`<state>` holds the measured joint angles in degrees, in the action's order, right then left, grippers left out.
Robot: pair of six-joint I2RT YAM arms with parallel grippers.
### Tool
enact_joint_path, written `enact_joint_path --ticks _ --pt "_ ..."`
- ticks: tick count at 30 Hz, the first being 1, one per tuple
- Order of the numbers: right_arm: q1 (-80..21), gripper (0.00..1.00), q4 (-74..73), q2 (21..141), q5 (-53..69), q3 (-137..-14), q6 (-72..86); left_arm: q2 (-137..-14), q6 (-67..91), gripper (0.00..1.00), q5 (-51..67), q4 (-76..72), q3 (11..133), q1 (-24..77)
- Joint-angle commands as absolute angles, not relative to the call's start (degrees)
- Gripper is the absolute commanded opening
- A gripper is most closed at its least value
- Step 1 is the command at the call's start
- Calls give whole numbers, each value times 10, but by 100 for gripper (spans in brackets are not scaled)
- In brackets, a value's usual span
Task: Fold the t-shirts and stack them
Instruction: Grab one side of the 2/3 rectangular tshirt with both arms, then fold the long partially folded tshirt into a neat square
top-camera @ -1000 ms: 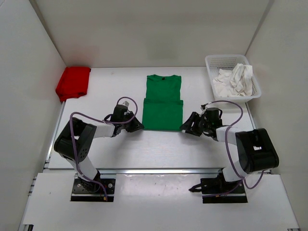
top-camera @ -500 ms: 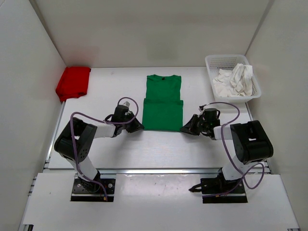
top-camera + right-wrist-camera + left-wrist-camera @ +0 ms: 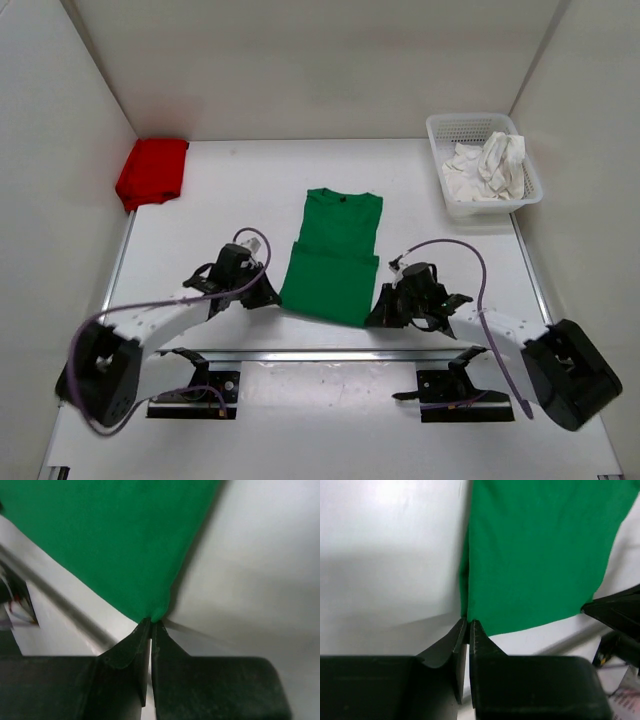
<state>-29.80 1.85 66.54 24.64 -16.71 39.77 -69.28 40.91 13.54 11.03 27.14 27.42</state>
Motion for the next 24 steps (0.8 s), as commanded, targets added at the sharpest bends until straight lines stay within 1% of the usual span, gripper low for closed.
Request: enact_joint_path --ticks 1,3,4,6,8,10,11,13,14,16,17,19,24 --pt "-369 0 -118 576 186 -160 428 -548 373 0 103 303 269 287" --pt "-379 0 -146 523 183 -172 445 -500 385 0 104 337 297 293" --pt "-367 0 -155 505 189 -185 440 -491 393 0 106 344 308 291" --pt "-336 0 -163 493 205 -240 419 -510 390 0 116 332 364 287" --pt "-277 0 -156 520 236 -289 380 -570 388 0 115 285 416 287" --pt "-228 0 -147 589 260 -370 326 -627 381 0 124 235 480 275" --pt "-200 0 -135 609 263 -386 315 -668 382 0 102 216 500 279" --pt "-157 1 -132 704 284 -470 283 -723 385 0 100 182 558 261" --pt "-136 0 -126 728 295 -492 275 -763 393 0 105 158 574 249" --pt "-111 0 -114 820 306 -569 268 -827 387 0 84 148 640 242" --pt "-101 0 -120 844 315 -596 265 -870 386 0 63 157 660 237" --pt "-88 0 -116 926 318 -670 259 -923 381 0 79 153 724 223" --pt "-62 1 -96 1062 366 -784 277 -1047 372 0 36 150 825 200"
